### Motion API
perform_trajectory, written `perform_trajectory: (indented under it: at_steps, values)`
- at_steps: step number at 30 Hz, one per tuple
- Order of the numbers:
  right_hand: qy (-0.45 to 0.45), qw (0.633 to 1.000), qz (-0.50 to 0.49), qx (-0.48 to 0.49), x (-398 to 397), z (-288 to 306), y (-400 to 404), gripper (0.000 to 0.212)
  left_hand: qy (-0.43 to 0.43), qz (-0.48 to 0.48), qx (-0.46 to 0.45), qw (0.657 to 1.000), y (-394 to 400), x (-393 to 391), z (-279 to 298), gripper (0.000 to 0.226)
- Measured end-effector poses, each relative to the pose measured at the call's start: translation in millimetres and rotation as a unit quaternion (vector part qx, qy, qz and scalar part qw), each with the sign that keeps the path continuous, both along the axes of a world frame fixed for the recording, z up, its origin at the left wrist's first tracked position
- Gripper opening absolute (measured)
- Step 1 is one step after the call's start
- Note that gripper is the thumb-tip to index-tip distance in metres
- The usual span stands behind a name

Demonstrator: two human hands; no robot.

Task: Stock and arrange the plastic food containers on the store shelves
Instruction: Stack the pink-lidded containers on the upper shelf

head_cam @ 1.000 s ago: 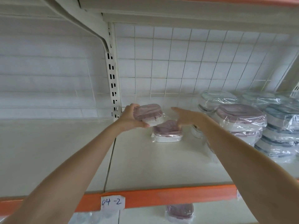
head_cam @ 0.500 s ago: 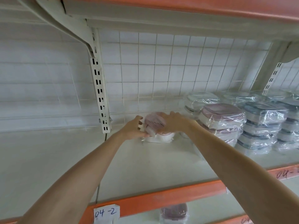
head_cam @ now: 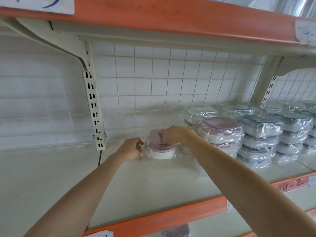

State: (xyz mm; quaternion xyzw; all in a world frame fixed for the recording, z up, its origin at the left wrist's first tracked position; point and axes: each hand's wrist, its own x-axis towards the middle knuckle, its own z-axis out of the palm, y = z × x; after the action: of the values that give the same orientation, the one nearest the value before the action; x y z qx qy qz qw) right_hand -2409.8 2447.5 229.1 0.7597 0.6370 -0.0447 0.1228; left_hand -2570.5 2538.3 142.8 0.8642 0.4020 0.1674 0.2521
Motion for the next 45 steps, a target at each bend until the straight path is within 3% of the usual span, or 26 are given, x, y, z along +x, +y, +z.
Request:
perform_trajectory:
  at_steps: [6, 10, 12, 15, 18, 23, 26, 30, 34, 39, 43, 45]
  values:
    - [-0.065, 0.996, 0.057, -0.037, 5, 2, -2, 0.068, -0.083, 0.021, -0.082, 0.993, 0, -7, 14, 0.012]
    - [-0.064, 0.995, 0.071, -0.019, 3, 5, 0, 0.053, -0.131, -0.005, -0.126, 0.983, -6, -8, 34, 0.031]
    - [-0.030, 0.998, 0.054, 0.010, 4, 8, -1, 0.056, -0.077, -0.039, -0.138, 0.987, -14, -5, 44, 0.056]
    - [-0.036, 0.997, 0.054, 0.034, 6, 5, 0, 0.068, 0.075, -0.055, -0.033, 0.995, -25, 1, 43, 0.090]
    - [-0.049, 0.994, 0.084, 0.048, 8, -8, 5, 0.083, 0.090, -0.068, 0.056, 0.992, -30, 5, 38, 0.078]
    - [-0.038, 0.993, 0.114, -0.008, 14, -15, 6, 0.114, 0.007, -0.117, 0.078, 0.990, -20, -7, 52, 0.041]
    - [-0.012, 0.997, 0.075, -0.002, 20, -13, -2, 0.115, -0.040, -0.094, 0.055, 0.993, -13, -12, 50, 0.030]
    - [-0.047, 0.997, 0.052, 0.032, 15, -3, -5, 0.091, -0.130, 0.003, 0.025, 0.991, -7, -11, 44, 0.019]
    - [0.007, 0.996, 0.003, 0.089, 15, 9, 2, 0.083, -0.137, 0.068, -0.050, 0.987, 3, -11, 44, 0.026]
    - [0.059, 0.998, 0.022, 0.027, 16, -7, 10, 0.088, -0.112, 0.069, -0.159, 0.978, -3, -4, 42, 0.022]
    - [0.050, 0.997, 0.044, 0.024, 19, -8, 14, 0.090, -0.136, 0.055, -0.268, 0.952, -14, 4, 42, 0.021]
    - [0.056, 0.997, 0.047, 0.026, 19, -9, 14, 0.090, -0.145, 0.059, -0.303, 0.940, -19, 8, 39, 0.038]
